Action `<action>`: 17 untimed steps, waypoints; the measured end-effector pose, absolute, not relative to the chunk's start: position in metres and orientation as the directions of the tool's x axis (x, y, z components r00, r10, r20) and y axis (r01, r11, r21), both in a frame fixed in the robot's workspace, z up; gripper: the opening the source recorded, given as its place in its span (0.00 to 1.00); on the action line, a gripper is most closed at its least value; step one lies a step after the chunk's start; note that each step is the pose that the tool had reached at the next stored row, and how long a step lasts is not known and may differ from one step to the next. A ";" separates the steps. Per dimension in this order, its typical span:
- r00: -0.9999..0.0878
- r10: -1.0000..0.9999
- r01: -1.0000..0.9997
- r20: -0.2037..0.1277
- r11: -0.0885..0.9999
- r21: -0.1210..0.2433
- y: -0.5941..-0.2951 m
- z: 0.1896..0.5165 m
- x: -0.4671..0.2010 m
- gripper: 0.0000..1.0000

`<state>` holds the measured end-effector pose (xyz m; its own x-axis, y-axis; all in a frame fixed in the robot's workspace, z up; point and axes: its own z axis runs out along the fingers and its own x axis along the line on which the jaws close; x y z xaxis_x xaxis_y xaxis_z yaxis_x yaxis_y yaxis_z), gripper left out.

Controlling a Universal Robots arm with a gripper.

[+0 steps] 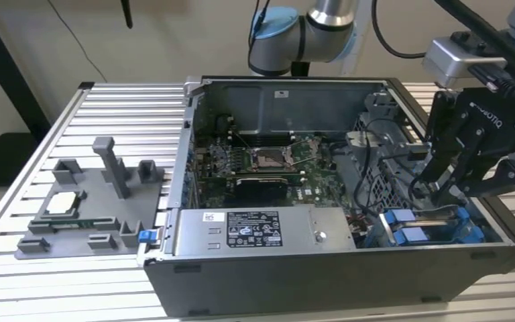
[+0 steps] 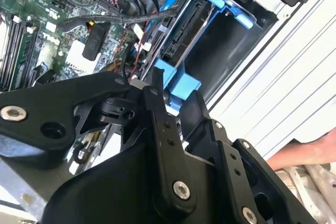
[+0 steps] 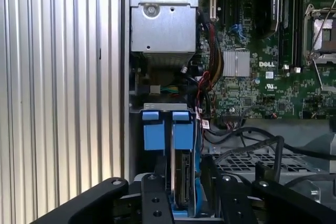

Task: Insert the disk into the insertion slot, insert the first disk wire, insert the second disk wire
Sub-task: 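Insert the first disk wire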

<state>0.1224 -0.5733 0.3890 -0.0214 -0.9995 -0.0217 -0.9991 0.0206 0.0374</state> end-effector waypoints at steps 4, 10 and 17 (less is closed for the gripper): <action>-0.021 -1.000 -0.999 -0.022 0.021 0.037 -0.573 0.399 0.122 1.00; -0.021 -1.000 -0.999 -0.022 0.021 0.038 -0.573 0.401 0.122 1.00; -0.021 -1.000 -0.999 -0.022 0.021 0.038 -0.564 0.401 0.122 1.00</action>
